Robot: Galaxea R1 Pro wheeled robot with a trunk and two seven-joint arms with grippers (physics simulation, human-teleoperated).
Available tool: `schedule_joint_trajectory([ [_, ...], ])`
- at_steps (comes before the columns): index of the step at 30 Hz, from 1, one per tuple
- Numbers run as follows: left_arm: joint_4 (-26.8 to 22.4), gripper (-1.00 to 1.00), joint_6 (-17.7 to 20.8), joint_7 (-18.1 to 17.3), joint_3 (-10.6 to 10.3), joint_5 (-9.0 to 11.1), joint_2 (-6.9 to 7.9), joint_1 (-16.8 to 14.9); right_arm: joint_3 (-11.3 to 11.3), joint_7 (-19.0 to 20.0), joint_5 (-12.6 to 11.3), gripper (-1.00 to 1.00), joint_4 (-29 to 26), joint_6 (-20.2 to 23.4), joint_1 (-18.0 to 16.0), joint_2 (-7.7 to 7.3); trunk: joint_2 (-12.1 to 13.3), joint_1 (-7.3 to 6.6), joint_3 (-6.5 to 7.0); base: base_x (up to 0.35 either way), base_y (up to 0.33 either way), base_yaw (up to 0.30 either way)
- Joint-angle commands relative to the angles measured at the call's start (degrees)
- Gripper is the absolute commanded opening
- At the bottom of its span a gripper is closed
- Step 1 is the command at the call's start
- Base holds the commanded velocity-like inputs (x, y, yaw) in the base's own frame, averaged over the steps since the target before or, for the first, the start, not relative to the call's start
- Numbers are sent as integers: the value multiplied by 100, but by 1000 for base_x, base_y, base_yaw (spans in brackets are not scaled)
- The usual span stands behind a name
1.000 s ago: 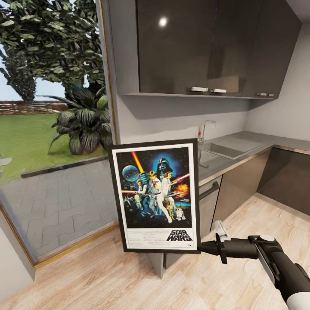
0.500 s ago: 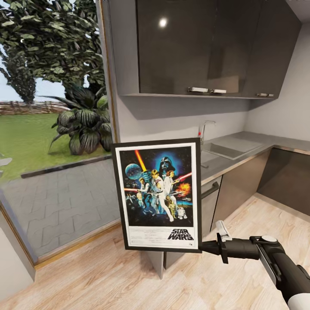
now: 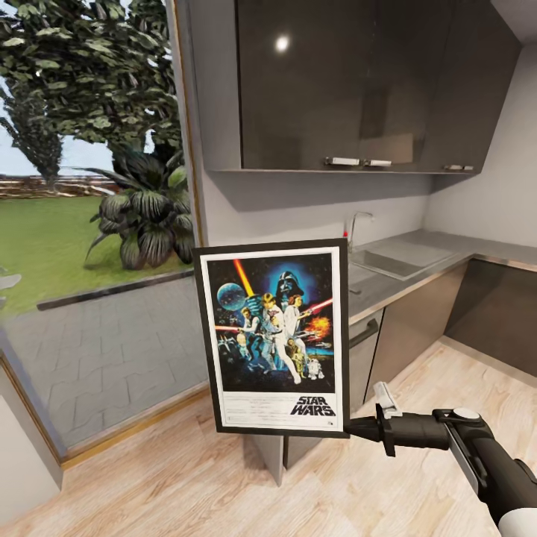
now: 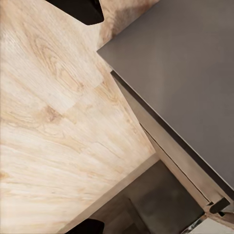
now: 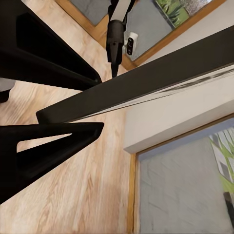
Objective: Pick up the poster from the kitchen countertop and hang it on one of the wall nails in the kitchen.
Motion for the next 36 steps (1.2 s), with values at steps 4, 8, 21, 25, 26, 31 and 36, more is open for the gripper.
schedule_joint_trajectory([
  [4,4,100,-33,-15,43,-38,0,-4,-3,21,-17,-100,0,69,-3,-1,158,-89,41,0,0,0],
  [8,4,100,-32,-15,43,-38,0,-4,-7,21,-13,-100,0,69,-3,-1,318,-177,80,0,0,0],
  [21,3,100,-31,-15,43,-36,0,-4,-9,21,-13,-100,0,69,-3,-1,840,-462,194,0,0,0],
  [25,2,100,-31,-15,44,-37,0,-4,-8,21,-17,-100,0,69,-3,-1,1000,-550,229,0,0,0],
  [26,2,100,-31,-15,44,-38,0,-4,-9,21,-17,-100,0,69,-3,-1,1040,-572,238,0,0,0],
  [31,4,100,-31,-15,44,-38,0,-4,-9,21,-18,-100,0,75,-3,-1,1241,-682,310,0,0,0],
  [36,4,100,-31,-15,43,-38,0,-4,-9,21,-19,-100,0,77,-3,-1,1441,-791,395,0,0,0],
])
